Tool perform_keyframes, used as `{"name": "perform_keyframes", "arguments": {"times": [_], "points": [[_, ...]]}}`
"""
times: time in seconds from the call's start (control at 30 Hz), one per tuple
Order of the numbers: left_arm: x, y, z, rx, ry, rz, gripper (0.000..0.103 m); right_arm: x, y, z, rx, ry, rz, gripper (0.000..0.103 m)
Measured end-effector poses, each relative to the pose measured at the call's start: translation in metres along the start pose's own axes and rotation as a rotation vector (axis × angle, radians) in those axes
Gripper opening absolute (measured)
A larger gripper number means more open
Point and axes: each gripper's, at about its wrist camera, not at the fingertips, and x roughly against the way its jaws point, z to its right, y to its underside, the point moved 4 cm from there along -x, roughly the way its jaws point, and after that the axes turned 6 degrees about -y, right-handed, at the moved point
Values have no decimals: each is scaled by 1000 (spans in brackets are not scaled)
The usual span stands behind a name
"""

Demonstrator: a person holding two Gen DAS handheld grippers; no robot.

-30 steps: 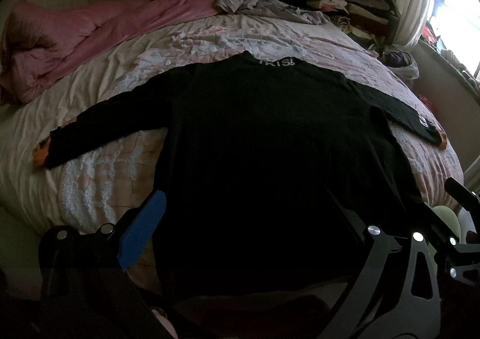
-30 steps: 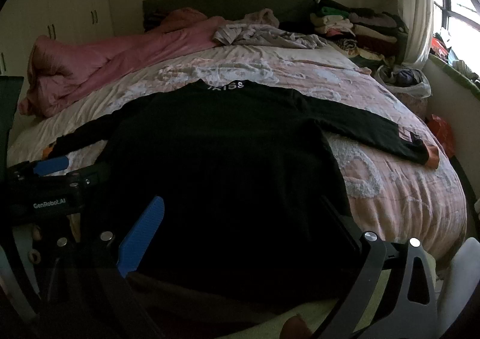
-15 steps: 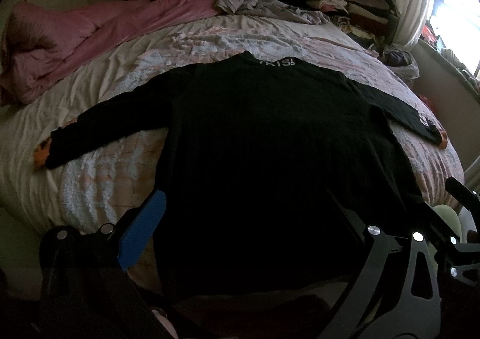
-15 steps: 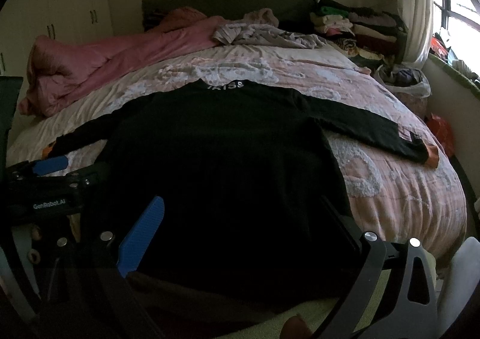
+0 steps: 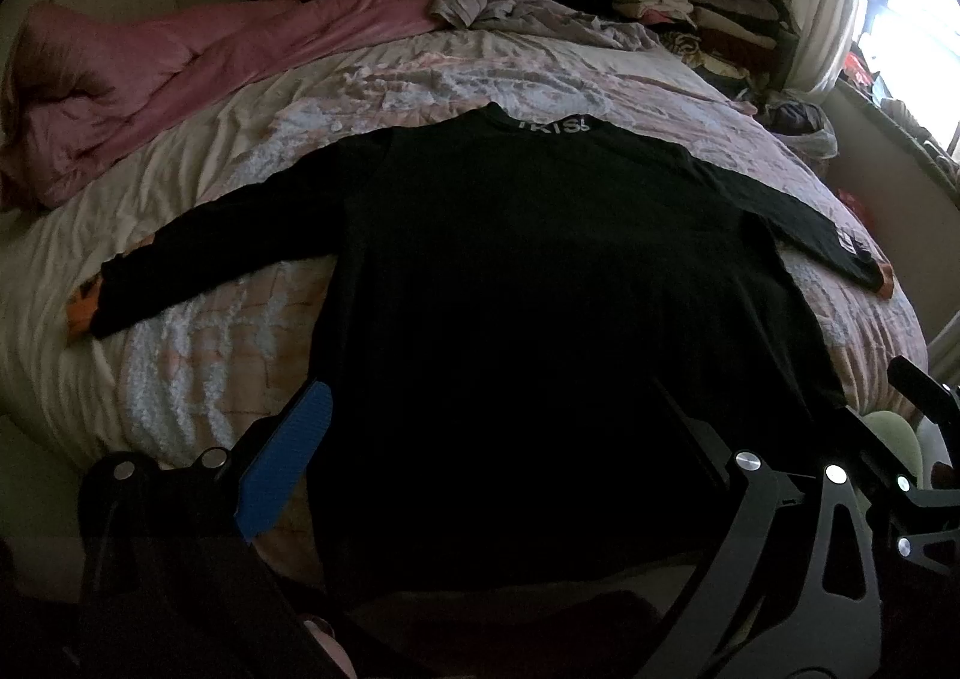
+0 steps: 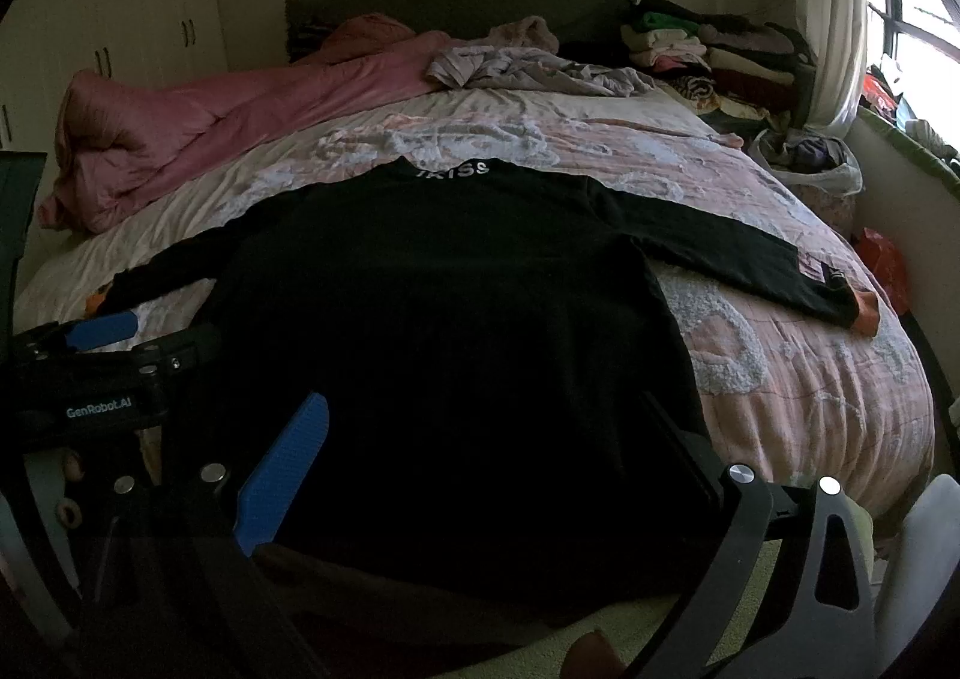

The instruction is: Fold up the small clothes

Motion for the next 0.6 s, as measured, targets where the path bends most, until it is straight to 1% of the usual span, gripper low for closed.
{"name": "perform_keyframes", "arguments": {"times": [0.6], "points": [[2, -8, 3, 5, -1, 11, 94, -1, -3, -1, -11, -1, 8, 99]]}}
